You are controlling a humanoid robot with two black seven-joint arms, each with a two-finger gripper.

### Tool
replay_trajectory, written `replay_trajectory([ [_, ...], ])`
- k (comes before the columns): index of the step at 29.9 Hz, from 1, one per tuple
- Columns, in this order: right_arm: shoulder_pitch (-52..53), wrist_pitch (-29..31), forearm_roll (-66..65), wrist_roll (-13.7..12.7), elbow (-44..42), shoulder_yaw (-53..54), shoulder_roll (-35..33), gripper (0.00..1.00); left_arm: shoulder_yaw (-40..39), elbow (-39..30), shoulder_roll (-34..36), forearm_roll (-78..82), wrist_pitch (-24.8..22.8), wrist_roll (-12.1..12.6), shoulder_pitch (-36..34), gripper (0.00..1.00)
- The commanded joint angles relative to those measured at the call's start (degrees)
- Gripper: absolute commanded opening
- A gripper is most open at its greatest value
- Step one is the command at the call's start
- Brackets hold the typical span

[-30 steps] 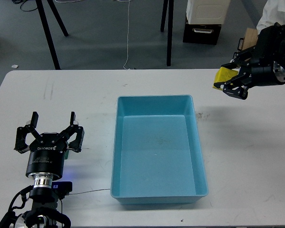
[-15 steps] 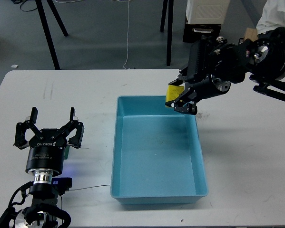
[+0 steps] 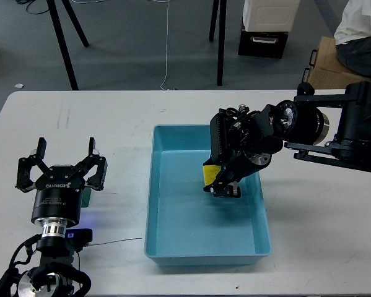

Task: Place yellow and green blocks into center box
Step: 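Carry the yellow cube over the blue tray and lower it inside, then open the right gripper and withdraw it up out of the tray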

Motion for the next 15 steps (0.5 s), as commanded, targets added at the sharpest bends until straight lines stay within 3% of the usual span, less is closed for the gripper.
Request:
replay_trajectory([
  [1,-1.44,0.00,0.00,0.00,-0.06,1.62,-0.41,0.82,0.09,0.08,0.00,0.03,0.10,0.00,-0.29,1.00],
  [6,-2.59,0.00,3.35,0.00,-0.32,4.61,-0.76,0.97,0.26,0.52,0.00,0.03,0.18,0.00,-0.81,1.00],
  [13,-2.59,-0.44,11.44,0.00,-1.73,12.42,-4.97,0.98,0.35,0.61,0.18,2.65,0.27,0.18,-3.71,1.00],
  [15,-3.81,-0.88,13.46,0.00,-1.73,17.24,-7.00,0.98,0.27,0.61,5.08,6.34,1.14,0.18,-4.85,1.00],
])
